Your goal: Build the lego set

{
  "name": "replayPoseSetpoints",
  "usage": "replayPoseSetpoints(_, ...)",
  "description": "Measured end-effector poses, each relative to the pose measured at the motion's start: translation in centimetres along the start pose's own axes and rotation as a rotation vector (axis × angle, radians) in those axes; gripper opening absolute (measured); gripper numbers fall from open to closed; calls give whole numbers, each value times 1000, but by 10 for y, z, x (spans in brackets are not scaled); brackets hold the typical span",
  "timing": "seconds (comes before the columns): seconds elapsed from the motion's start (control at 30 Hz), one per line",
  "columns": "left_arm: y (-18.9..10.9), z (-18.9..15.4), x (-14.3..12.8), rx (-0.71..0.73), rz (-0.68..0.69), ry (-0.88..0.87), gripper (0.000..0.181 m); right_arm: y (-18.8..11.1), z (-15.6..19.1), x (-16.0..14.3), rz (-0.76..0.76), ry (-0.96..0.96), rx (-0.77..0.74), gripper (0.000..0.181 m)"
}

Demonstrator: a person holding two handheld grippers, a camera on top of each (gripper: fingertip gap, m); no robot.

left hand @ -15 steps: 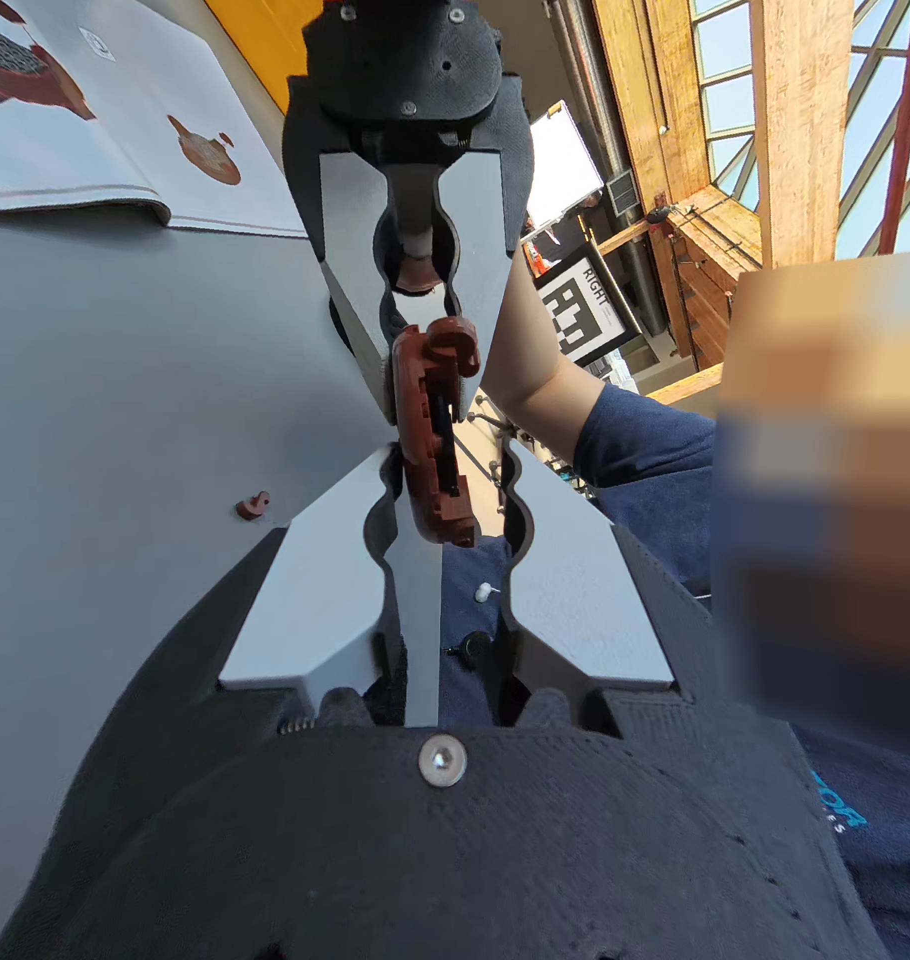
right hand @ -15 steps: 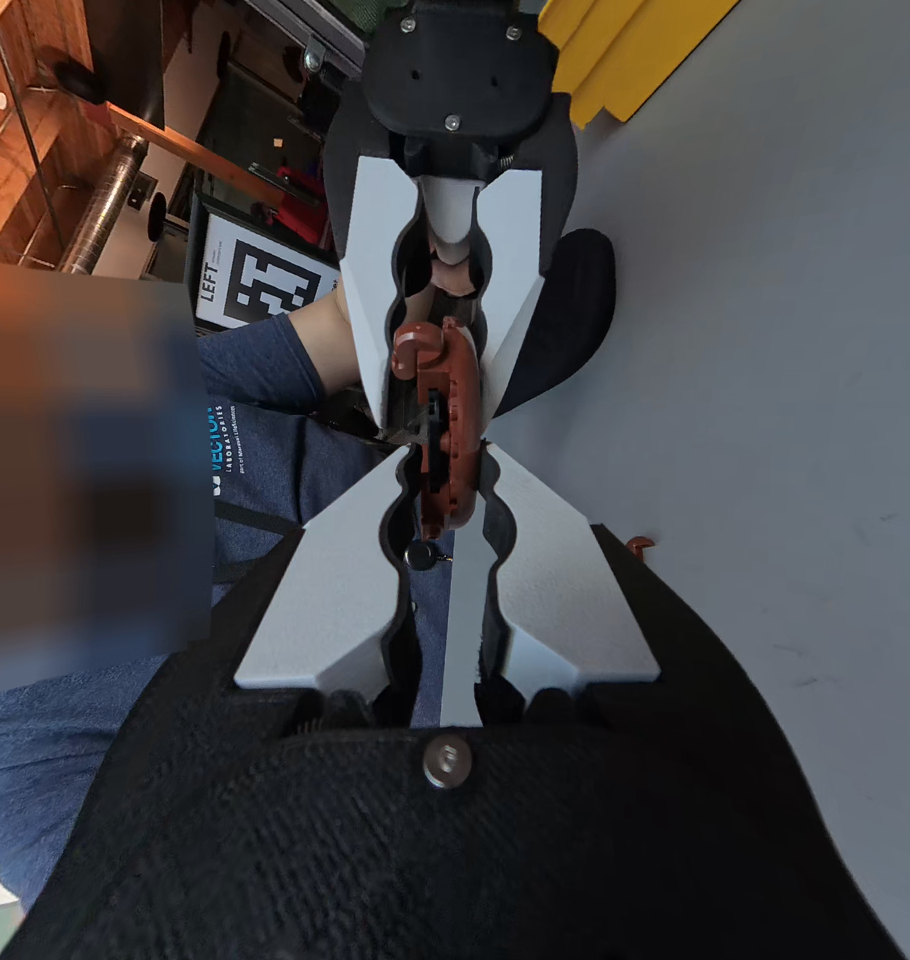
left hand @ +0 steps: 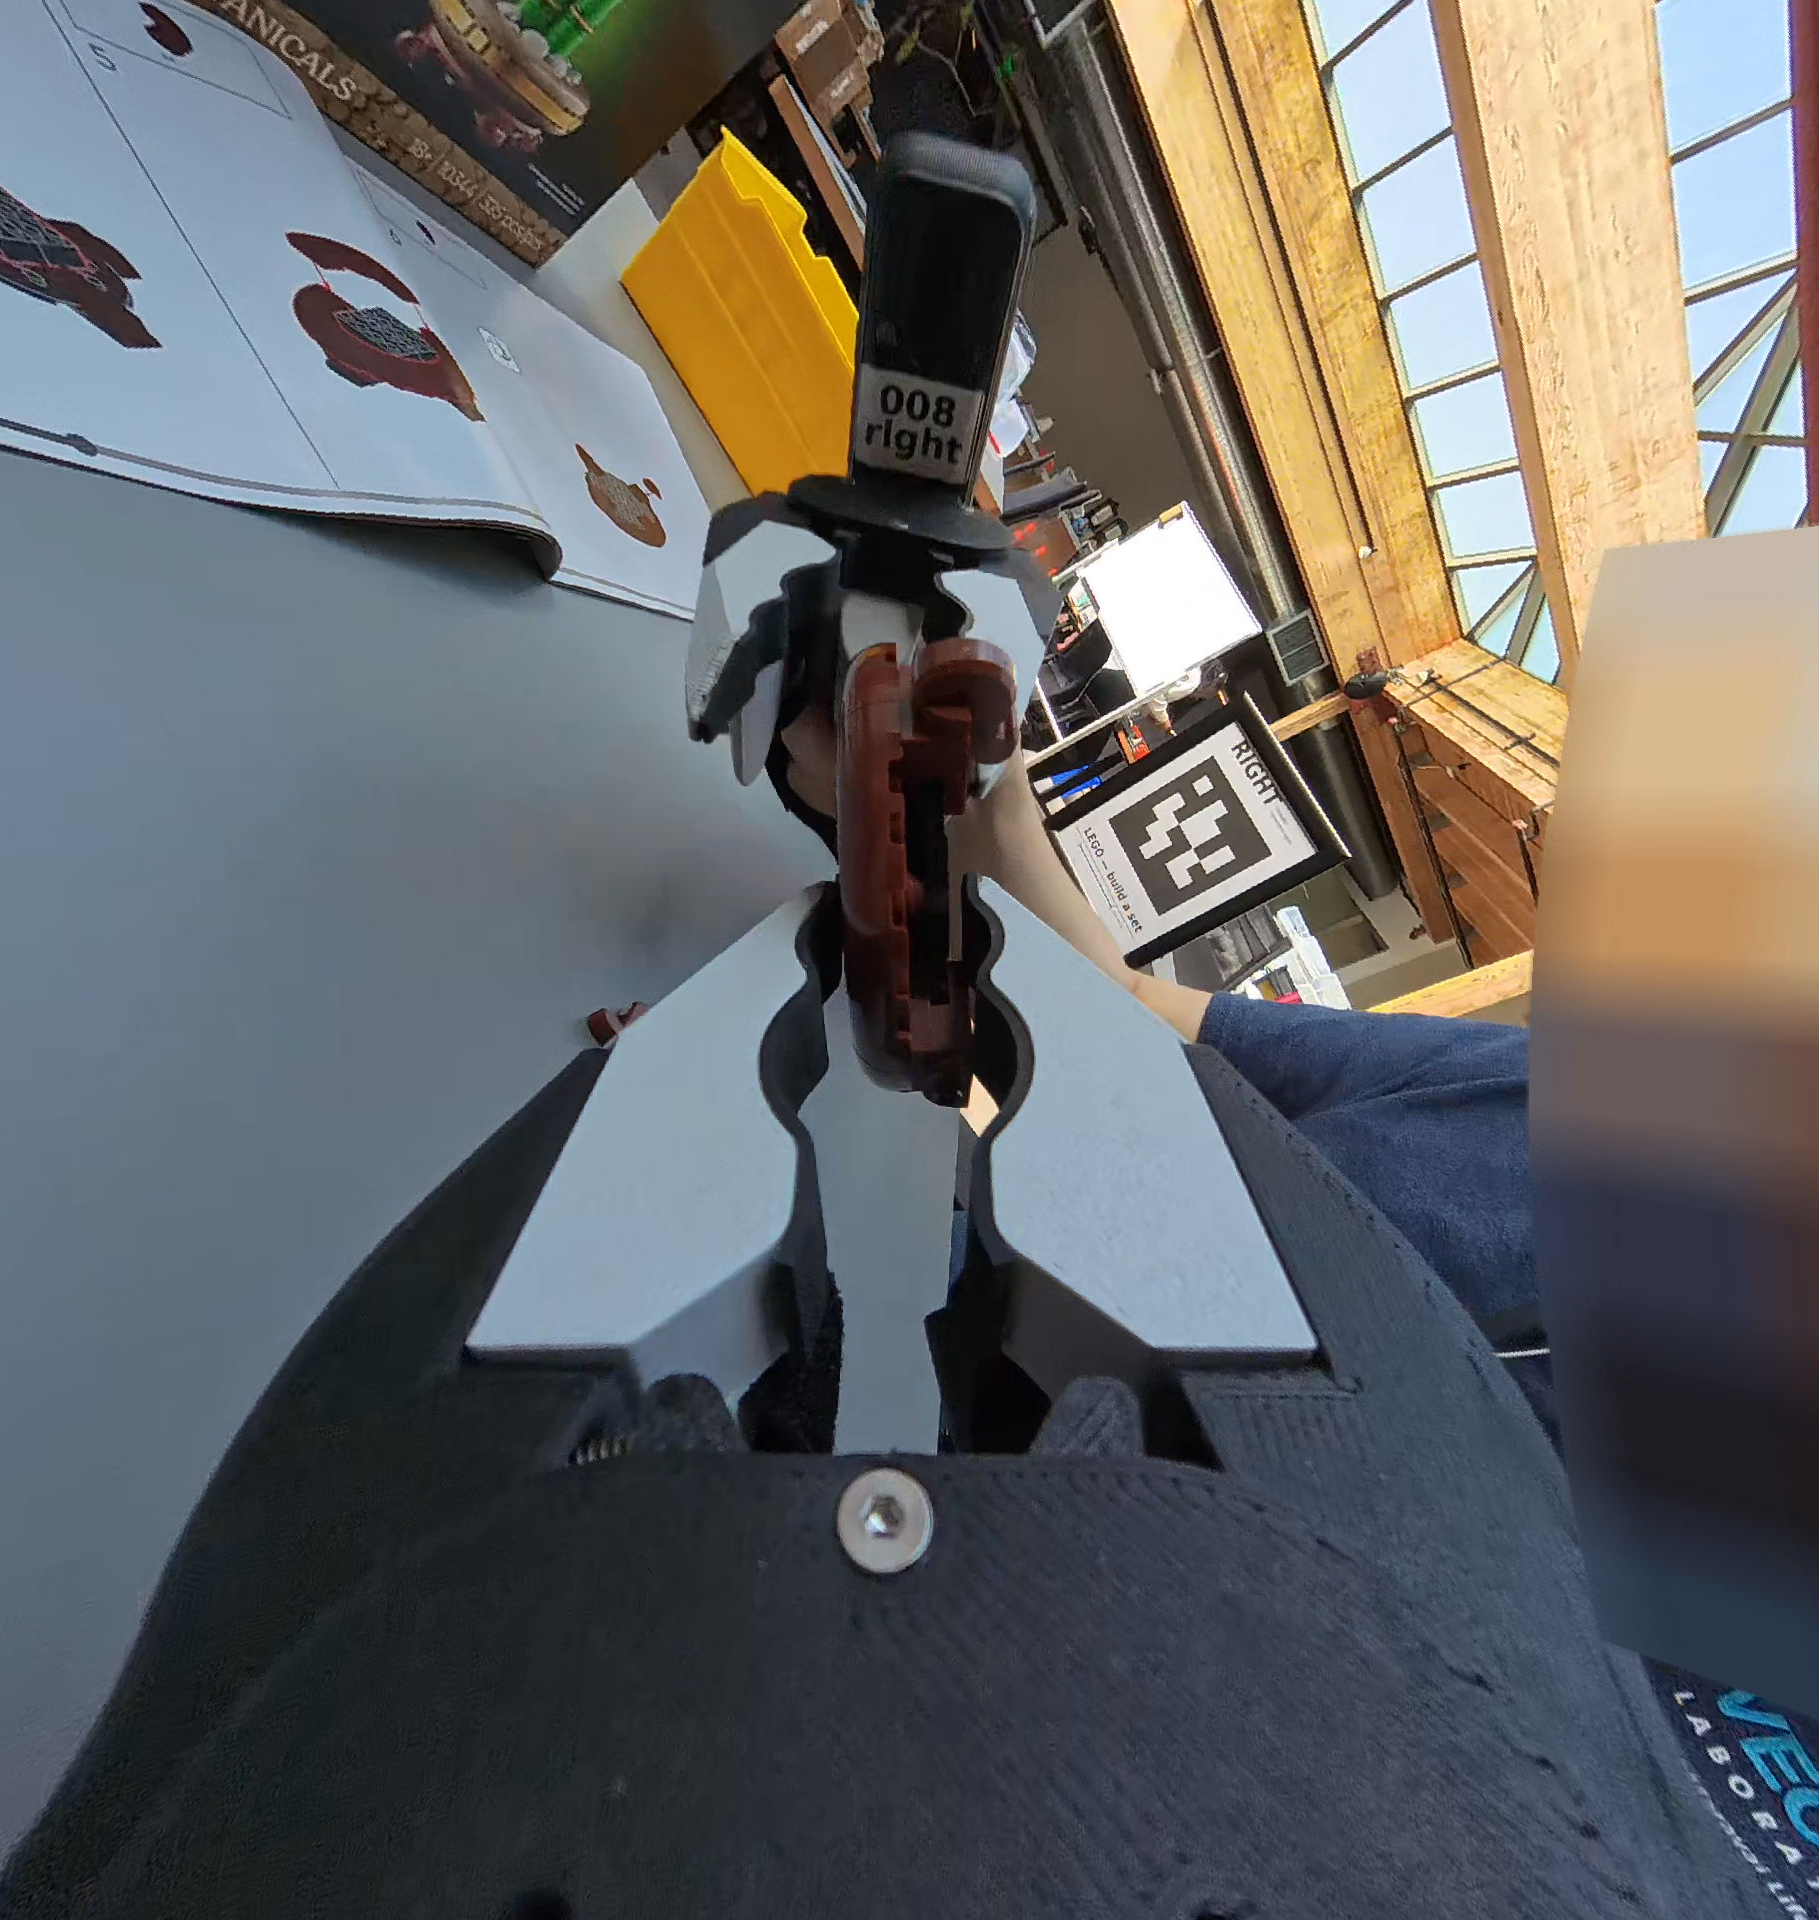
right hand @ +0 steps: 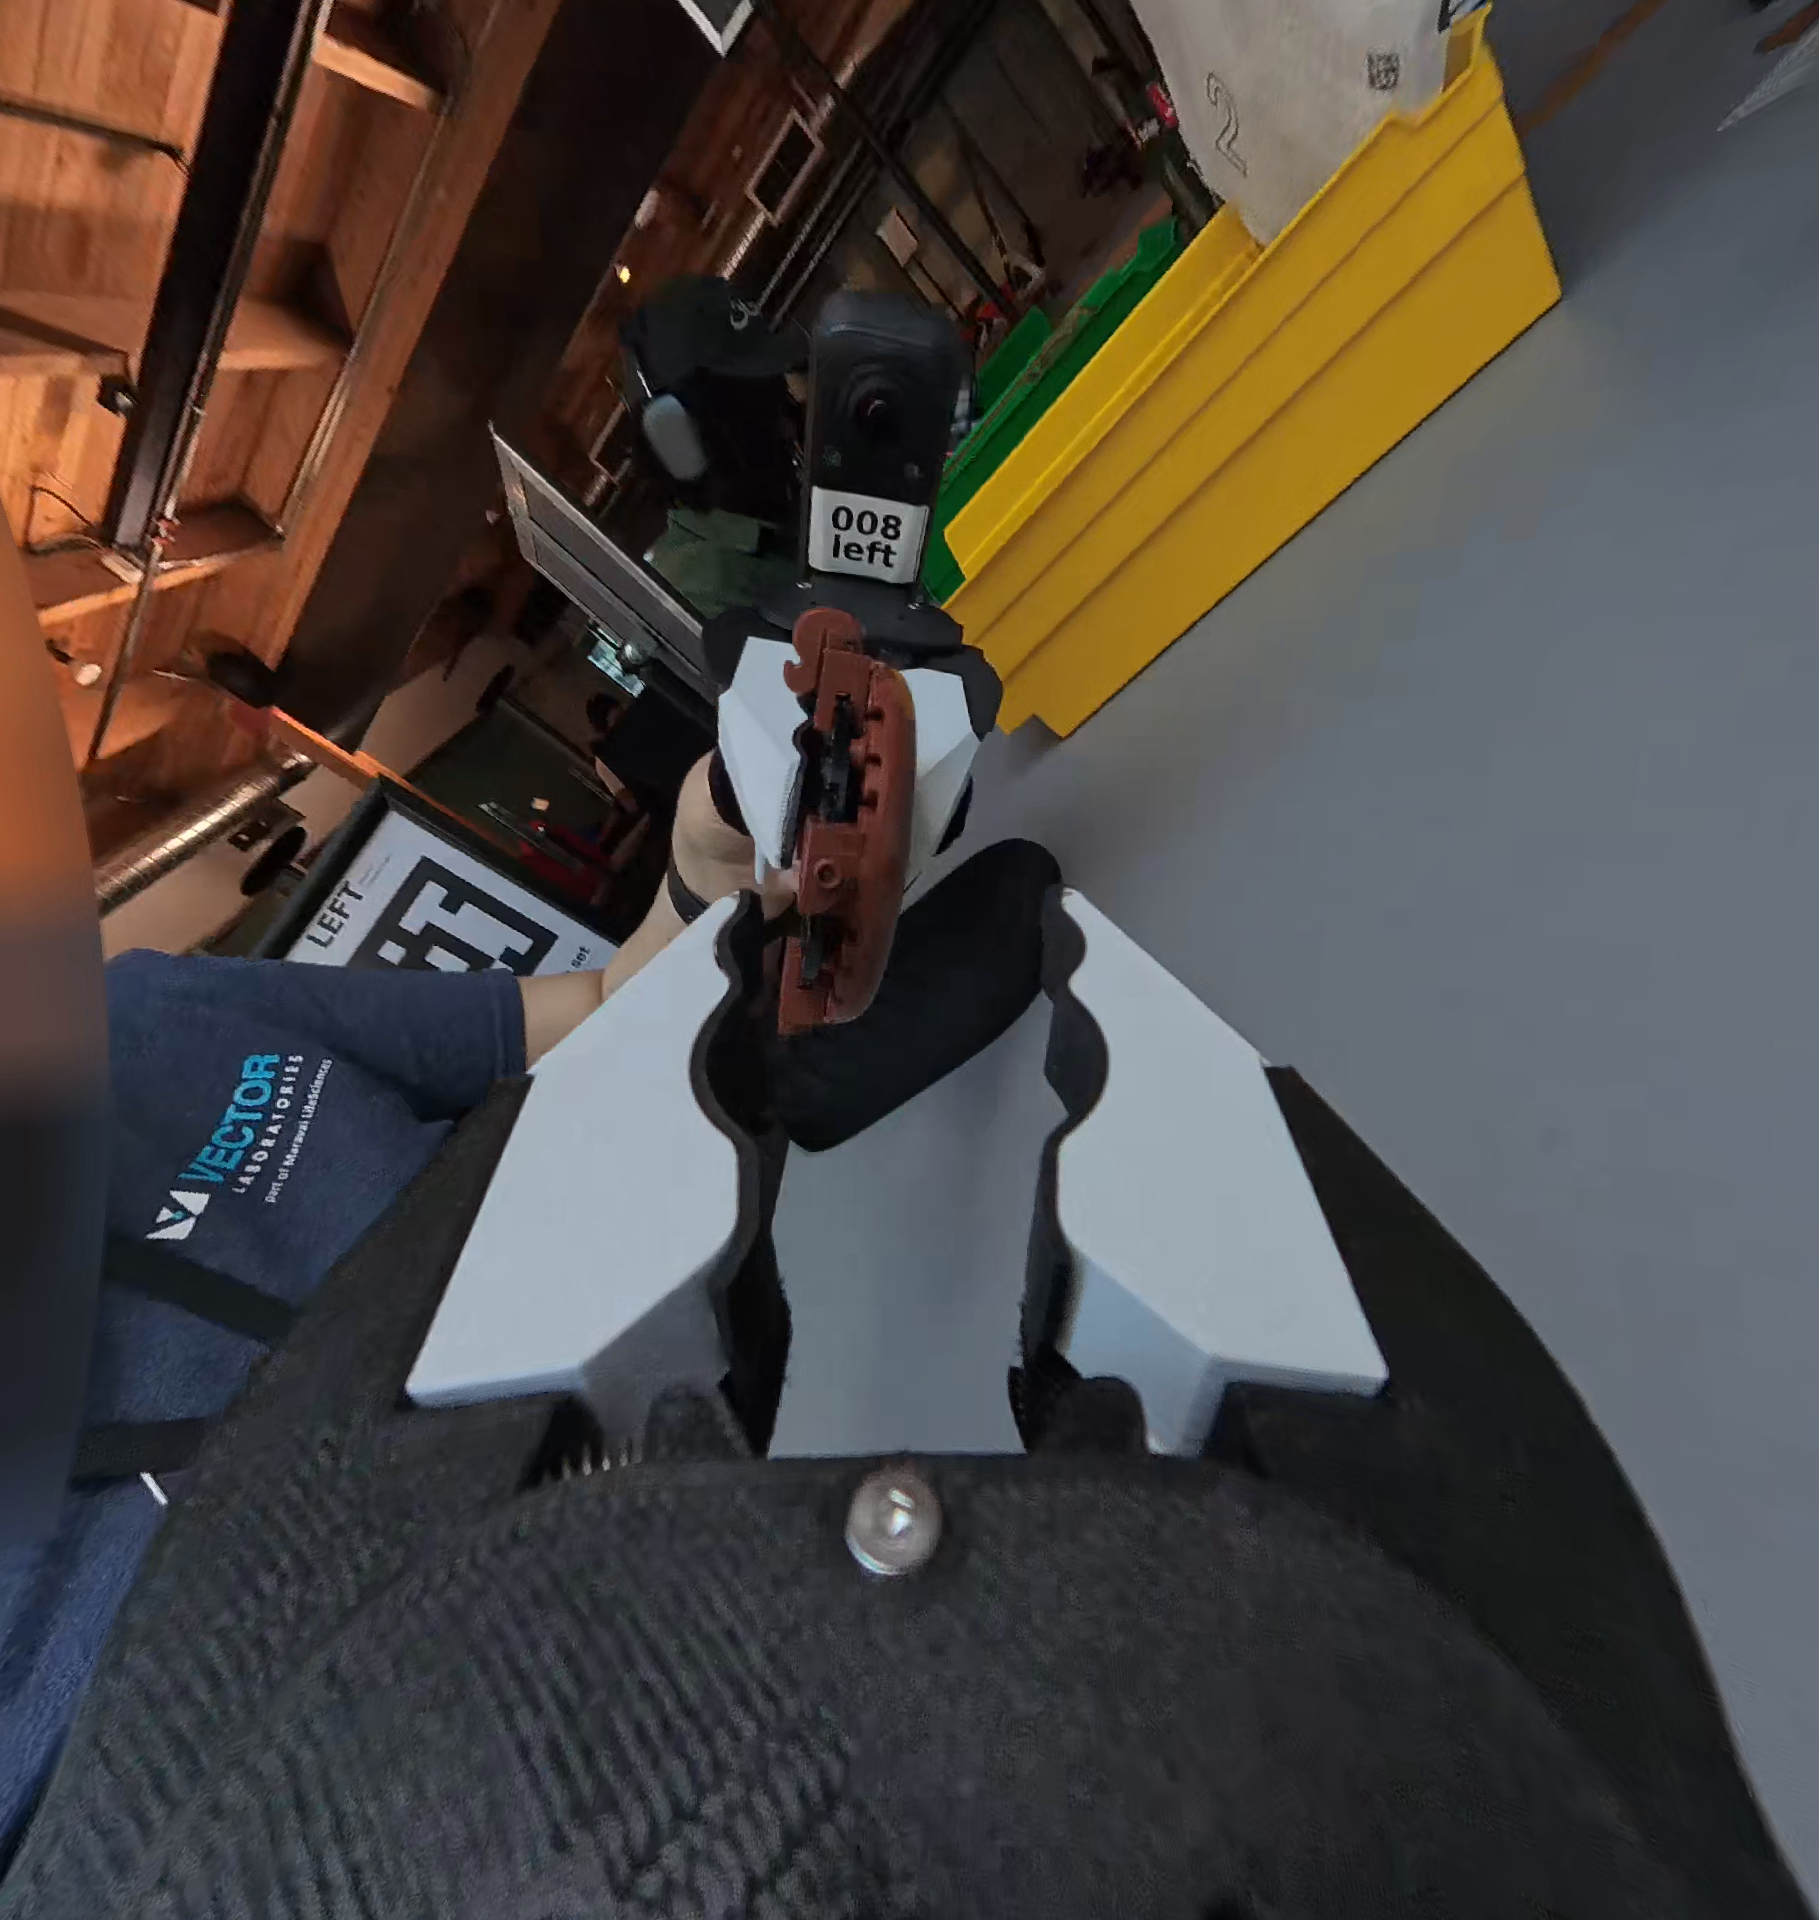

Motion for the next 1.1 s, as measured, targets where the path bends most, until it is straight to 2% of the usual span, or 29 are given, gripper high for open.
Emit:
replayPoseSetpoints(0.07,-2,2,2,16,-9,-7,20,6,-1,-6,-63,41,68,44)
replayPoseSetpoints(0.2,0,4,2,58,-14,-1,20,17,-5,-11,-37,92,91,18)
replayPoseSetpoints(0.33,-2,4,-7,31,-38,-20,21,19,-6,-19,-40,147,124,18)
replayPoseSetpoints(0.4,-1,5,-13,-4,-36,-60,29,20,-7,-22,-22,163,118,18)
replayPoseSetpoints(0.53,-1,6,-17,2,-15,-47,19,25,-2,-19,11,114,107,18)
replayPoseSetpoints(0.57,-3,5,-16,11,-17,-32,18,25,1,-17,13,84,106,21)
replayPoseSetpoints(0.6,-6,2,-15,19,-22,-20,17,24,4,-15,7,56,95,33)
replayPoseSetpoints(0.63,-11,0,-14,29,-34,-11,17,22,7,-13,8,15,61,41)
replayPoseSetpoints(0.7,-23,-2,-14,60,-68,-10,17,12,11,-16,65,-132,-78,44)
replayPoseSetpoints(0.77,-38,-3,-15,92,-98,-13,17,0,11,-28,177,-300,-288,42)
replayPoseSetpoints(0.83,-50,-5,-18,120,-127,-17,17,-7,9,-45,353,-421,-497,39)
replayPoseSetpoints(0.93,-62,-11,-20,136,-164,-6,17,-2,10,-71,533,-503,-609,37)
replayPoseSetpoints(1.1,-66,-16,-19,157,-183,7,17,6,4,-87,559,-485,-679,24)
Point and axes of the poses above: each gripper's, where its closed fingertips meet, y out along the fingers, x out of its top, z = x × y across the jaws, the point moved 9 cm from there along -y, back along the fingers, and after that the axes turned 6 degrees about x, right-handed, at the moved point
